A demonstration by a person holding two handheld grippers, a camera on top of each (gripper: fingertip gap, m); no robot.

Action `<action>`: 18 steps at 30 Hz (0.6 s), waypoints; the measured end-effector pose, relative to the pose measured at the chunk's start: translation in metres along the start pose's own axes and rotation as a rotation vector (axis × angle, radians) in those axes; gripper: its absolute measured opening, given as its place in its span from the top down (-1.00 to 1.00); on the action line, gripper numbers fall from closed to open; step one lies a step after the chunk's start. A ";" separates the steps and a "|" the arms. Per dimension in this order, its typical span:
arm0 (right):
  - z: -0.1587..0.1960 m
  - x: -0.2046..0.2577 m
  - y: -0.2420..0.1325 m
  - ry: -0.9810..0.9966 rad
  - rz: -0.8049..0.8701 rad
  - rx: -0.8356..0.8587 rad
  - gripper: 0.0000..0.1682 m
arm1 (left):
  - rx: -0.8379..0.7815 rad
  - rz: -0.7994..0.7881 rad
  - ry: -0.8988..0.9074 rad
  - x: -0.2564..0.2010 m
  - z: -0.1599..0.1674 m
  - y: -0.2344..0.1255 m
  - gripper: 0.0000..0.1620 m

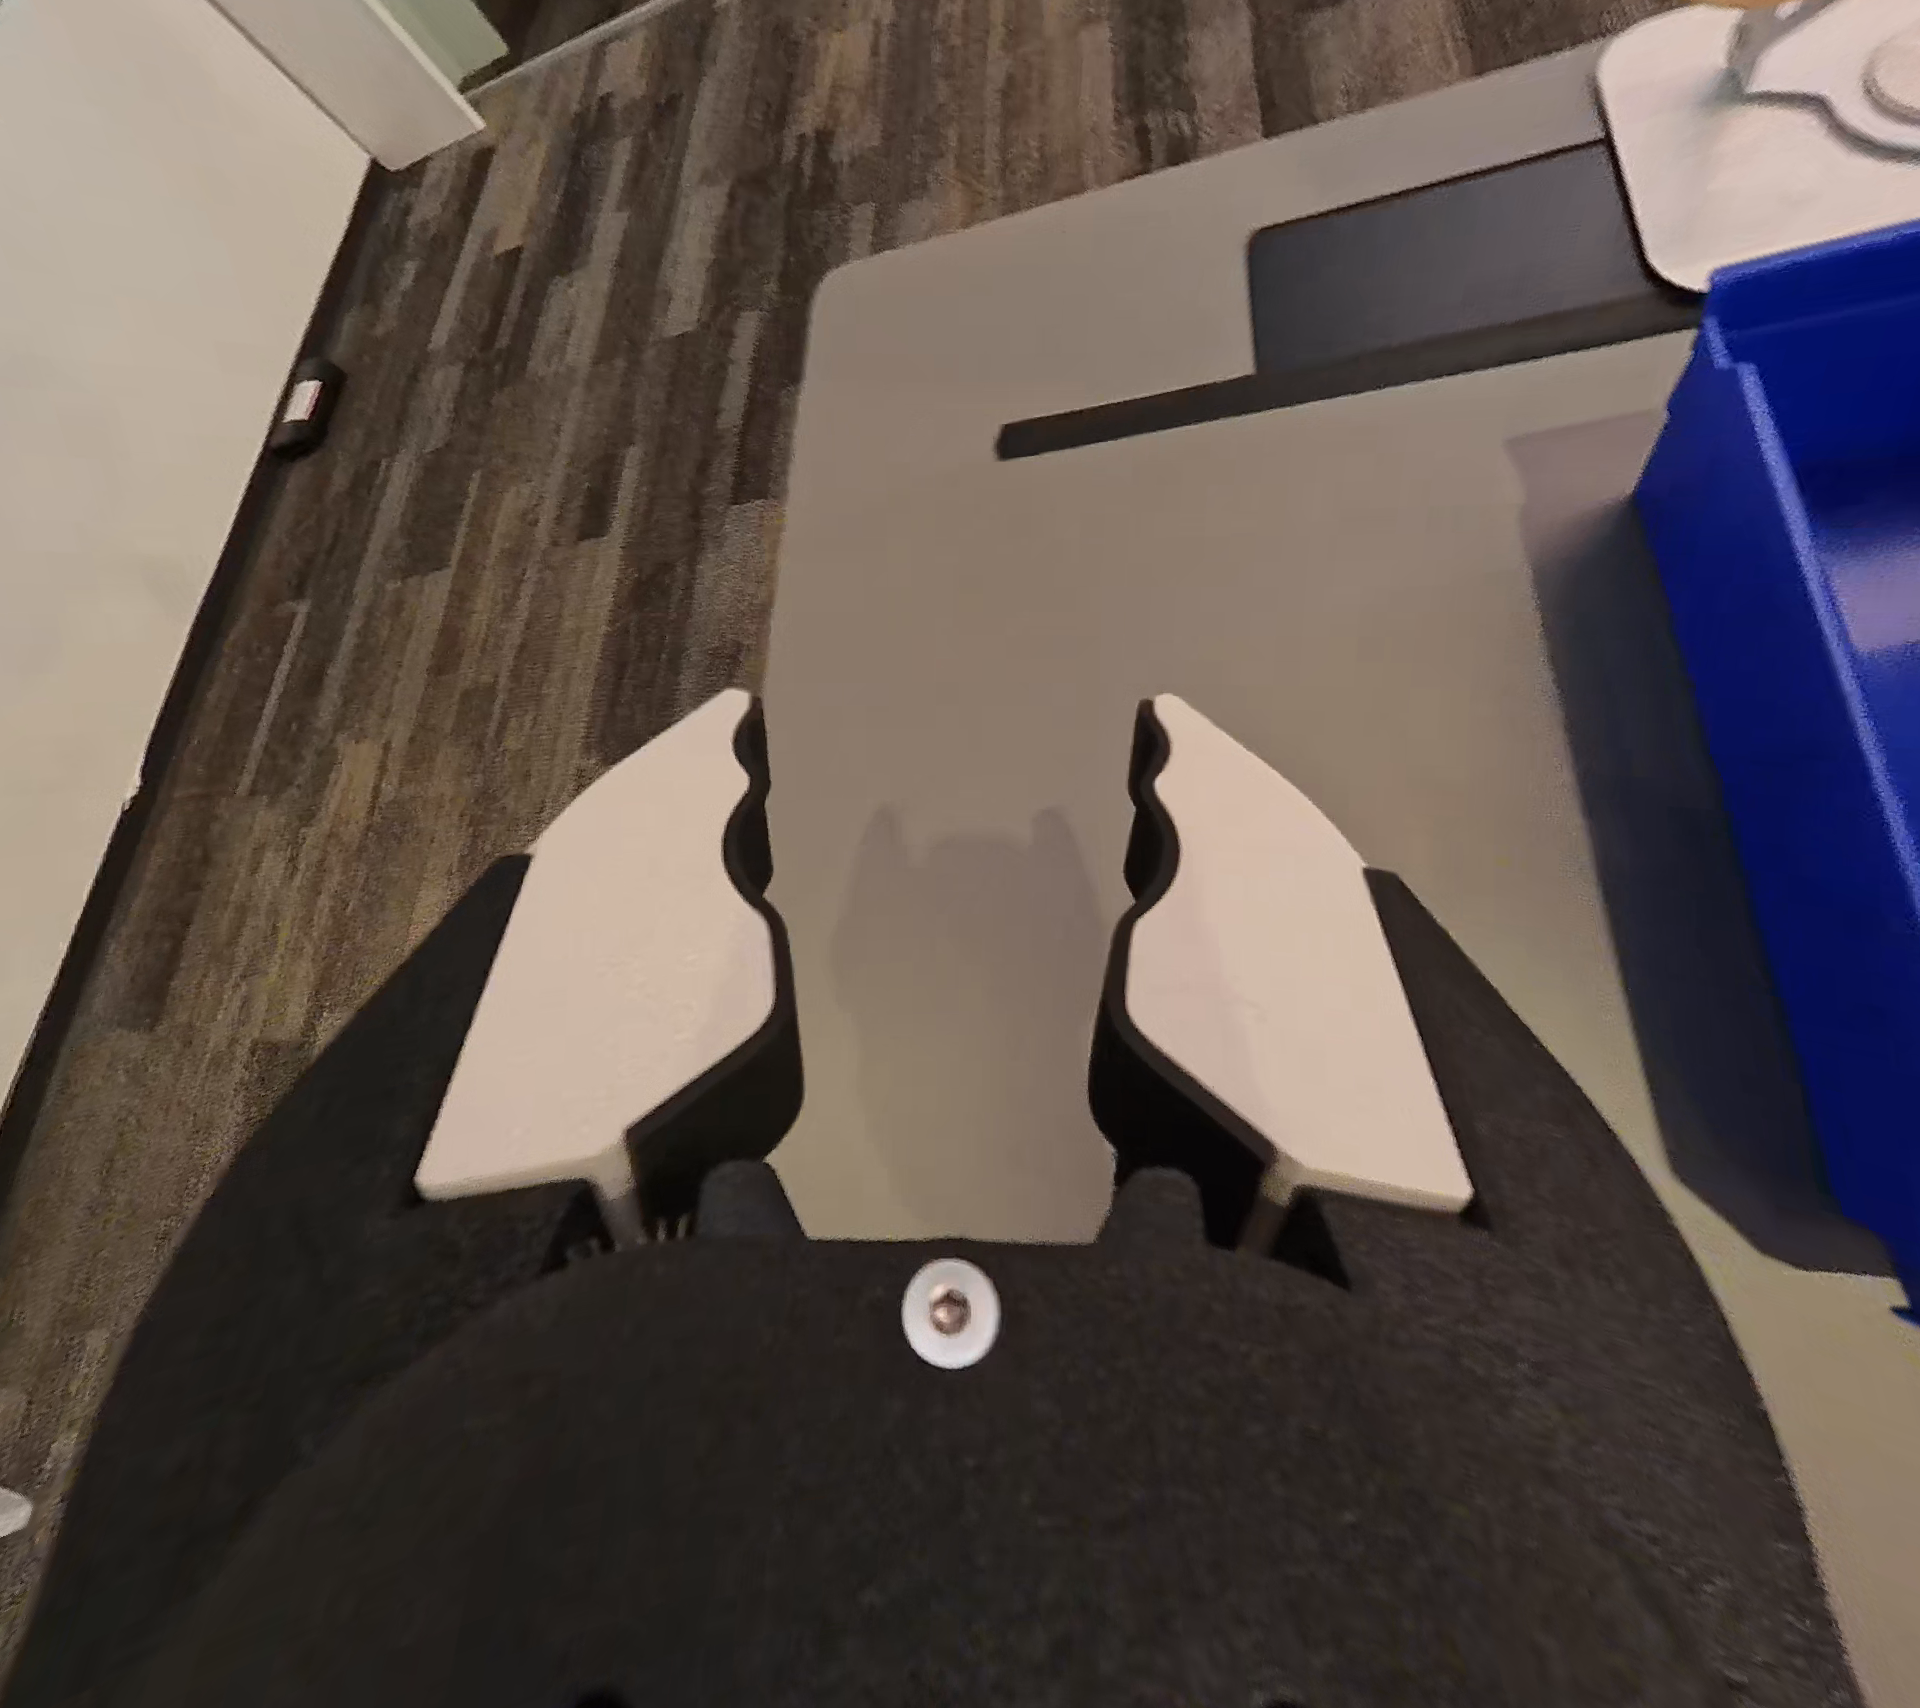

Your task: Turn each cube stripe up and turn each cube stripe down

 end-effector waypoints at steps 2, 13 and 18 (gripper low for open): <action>-0.025 0.042 0.005 -0.067 -0.036 0.000 0.94 | -0.046 -0.029 -0.004 0.014 0.007 -0.019 0.20; -0.135 0.258 0.048 -0.351 -0.103 0.040 0.93 | -0.137 -0.061 -0.125 0.042 0.039 -0.085 0.19; -0.160 0.329 0.071 -0.437 -0.075 0.093 0.93 | -0.201 -0.097 -0.189 0.058 0.054 -0.104 0.22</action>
Point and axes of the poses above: each gripper's, where its closed fingertips meet, y out along the fingers, z out of its underside, x = y × z across the jaws, the point moved 8 cm from there along -y, back along the fingers, and after that the axes turned 8 degrees about z, right-handed, at the moved point
